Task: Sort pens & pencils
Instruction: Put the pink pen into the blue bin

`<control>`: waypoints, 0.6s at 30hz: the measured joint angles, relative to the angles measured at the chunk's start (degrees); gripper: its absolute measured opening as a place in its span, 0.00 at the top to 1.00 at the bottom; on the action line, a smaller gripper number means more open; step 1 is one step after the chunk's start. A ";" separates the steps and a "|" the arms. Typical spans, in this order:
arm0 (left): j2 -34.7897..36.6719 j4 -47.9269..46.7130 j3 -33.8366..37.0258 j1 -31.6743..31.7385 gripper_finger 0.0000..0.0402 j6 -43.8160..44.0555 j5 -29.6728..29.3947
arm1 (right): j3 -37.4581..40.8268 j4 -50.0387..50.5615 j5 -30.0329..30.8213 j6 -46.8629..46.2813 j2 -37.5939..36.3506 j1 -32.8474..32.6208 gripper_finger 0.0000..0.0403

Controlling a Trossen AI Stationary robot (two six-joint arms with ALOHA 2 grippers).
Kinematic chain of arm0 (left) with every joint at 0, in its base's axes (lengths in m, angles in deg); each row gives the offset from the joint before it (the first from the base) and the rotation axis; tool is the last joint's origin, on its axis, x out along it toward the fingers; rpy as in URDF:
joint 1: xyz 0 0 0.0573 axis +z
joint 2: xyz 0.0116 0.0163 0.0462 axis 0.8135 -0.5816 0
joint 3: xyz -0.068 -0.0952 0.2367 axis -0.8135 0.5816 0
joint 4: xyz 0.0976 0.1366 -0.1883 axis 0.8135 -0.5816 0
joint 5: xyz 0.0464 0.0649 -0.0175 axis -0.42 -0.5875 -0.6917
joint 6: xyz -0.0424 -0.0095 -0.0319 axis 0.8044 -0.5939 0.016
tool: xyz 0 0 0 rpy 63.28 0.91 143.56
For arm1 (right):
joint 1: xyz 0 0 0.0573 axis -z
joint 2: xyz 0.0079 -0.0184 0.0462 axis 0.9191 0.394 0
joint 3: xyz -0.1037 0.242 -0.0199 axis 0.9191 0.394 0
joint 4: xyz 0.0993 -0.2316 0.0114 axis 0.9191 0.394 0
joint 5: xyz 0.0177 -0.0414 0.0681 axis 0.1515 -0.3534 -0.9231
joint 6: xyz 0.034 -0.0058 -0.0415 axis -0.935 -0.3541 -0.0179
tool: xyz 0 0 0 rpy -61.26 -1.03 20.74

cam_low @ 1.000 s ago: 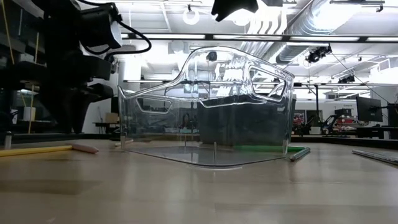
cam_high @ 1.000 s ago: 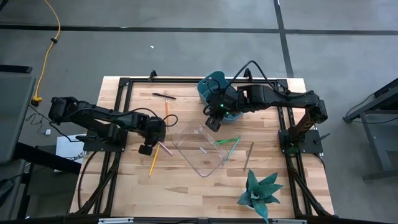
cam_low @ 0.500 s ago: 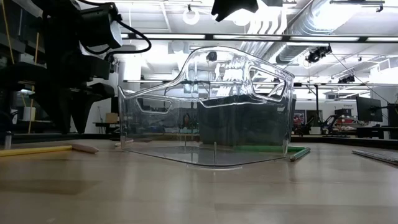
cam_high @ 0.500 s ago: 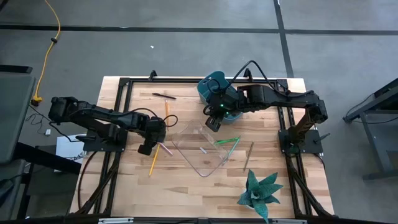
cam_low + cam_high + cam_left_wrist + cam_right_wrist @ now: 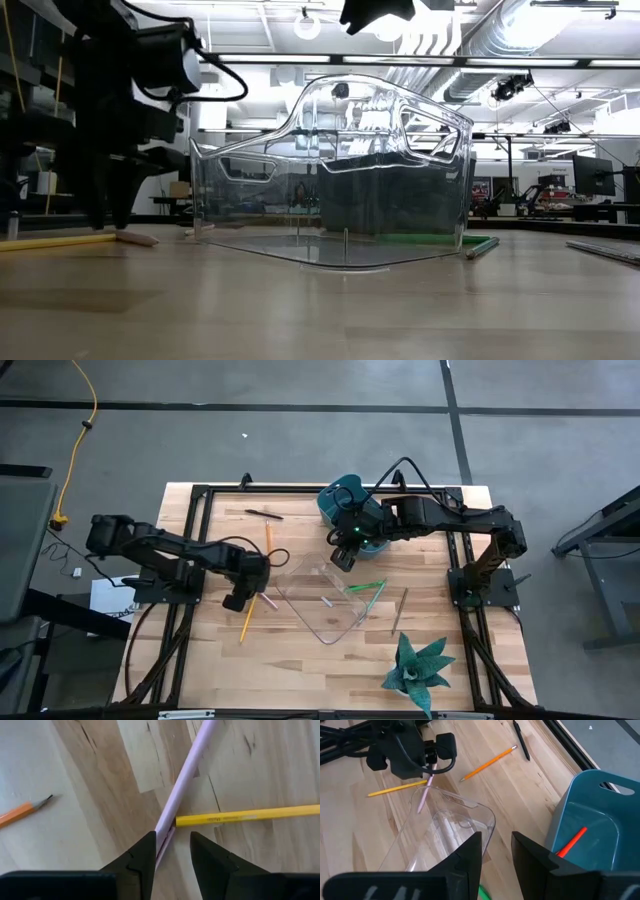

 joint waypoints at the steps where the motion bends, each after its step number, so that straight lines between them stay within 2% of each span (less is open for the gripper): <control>1: -0.49 0.22 0.00 0.00 0.72 -0.05 -0.10 | 0.00 0.02 0.00 0.00 0.00 0.00 0.76; 18: -2.05 1.24 -0.11 0.00 0.73 -0.11 -0.94 | 0.00 0.14 0.00 0.00 0.00 0.00 0.76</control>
